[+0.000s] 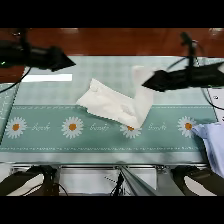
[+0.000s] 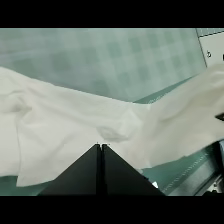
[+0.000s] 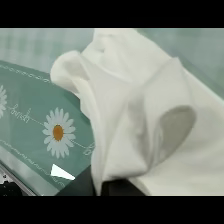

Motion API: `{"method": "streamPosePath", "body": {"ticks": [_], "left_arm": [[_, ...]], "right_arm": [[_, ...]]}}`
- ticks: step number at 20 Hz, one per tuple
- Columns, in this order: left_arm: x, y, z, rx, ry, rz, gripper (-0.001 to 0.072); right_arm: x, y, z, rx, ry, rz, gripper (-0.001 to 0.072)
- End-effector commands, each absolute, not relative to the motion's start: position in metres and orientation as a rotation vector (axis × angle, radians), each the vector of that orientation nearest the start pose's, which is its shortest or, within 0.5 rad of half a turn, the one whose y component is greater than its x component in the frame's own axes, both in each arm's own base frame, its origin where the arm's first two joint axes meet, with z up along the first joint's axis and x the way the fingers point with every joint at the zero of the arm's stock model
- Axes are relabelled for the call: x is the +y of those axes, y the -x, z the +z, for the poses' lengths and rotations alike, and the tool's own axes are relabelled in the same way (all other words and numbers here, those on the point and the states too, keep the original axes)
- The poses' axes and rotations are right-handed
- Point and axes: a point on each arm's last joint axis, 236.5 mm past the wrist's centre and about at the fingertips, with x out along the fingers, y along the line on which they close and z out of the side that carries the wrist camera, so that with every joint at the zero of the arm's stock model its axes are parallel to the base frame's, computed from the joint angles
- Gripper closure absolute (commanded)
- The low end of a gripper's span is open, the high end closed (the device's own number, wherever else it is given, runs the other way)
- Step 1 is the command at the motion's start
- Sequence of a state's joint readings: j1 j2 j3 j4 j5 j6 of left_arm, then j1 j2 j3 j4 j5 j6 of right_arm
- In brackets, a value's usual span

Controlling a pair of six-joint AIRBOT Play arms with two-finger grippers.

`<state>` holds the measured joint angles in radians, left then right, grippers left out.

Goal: Fold the shirts.

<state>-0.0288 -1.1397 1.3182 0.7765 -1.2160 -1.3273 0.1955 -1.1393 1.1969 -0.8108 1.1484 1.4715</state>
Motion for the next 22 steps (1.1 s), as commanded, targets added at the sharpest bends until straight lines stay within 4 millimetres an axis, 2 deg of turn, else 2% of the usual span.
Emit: {"method": "streamPosePath", "body": {"ticks": [1, 4, 5, 7, 9, 11, 18, 19, 21, 22], "left_arm": [[-0.136, -0.325, 0.181, 0.792, 0.393, -0.574, 0.0688], [-0.138, -0.287, 0.144, 0.844, 0.417, -0.566, 0.0688], [-0.138, -0.279, 0.130, 0.871, 0.427, -0.562, 0.0688], [-0.140, -0.269, 0.107, 0.919, 0.451, -0.557, 0.0688], [-0.140, -0.266, 0.092, 0.952, 0.472, -0.549, 0.0687], [-0.139, -0.268, 0.086, 0.955, 0.481, -0.535, 0.0688], [-0.137, -0.276, 0.087, 0.925, 0.502, -0.518, 0.0688], [-0.137, -0.276, 0.087, 0.925, 0.502, -0.518, 0.0688], [-0.137, -0.276, 0.087, 0.925, 0.502, -0.517, 0.0687], [-0.137, -0.277, 0.087, 0.923, 0.501, -0.515, 0.0688]], "right_arm": [[0.323, -0.378, 0.101, 1.118, -0.430, 0.780, 0.0691], [0.386, -0.398, 0.062, 1.160, -0.434, 0.825, 0.0691], [0.403, -0.401, 0.049, 1.188, -0.463, 0.843, 0.0691], [0.425, -0.406, 0.029, 1.229, -0.509, 0.860, 0.0691], [0.434, -0.416, 0.013, 1.258, -0.556, 0.847, 0.0691], [0.437, -0.428, 0.007, 1.252, -0.592, 0.814, 0.0691], [0.439, -0.448, 0.016, 1.205, -0.705, 0.761, 0.0663], [0.440, -0.449, 0.017, 1.199, -0.712, 0.755, 0.0596], [0.441, -0.441, 0.018, 1.221, -0.700, 0.785, 0.0070], [0.434, -0.437, 0.023, 1.243, -0.688, 0.807, 0.0084]]}}
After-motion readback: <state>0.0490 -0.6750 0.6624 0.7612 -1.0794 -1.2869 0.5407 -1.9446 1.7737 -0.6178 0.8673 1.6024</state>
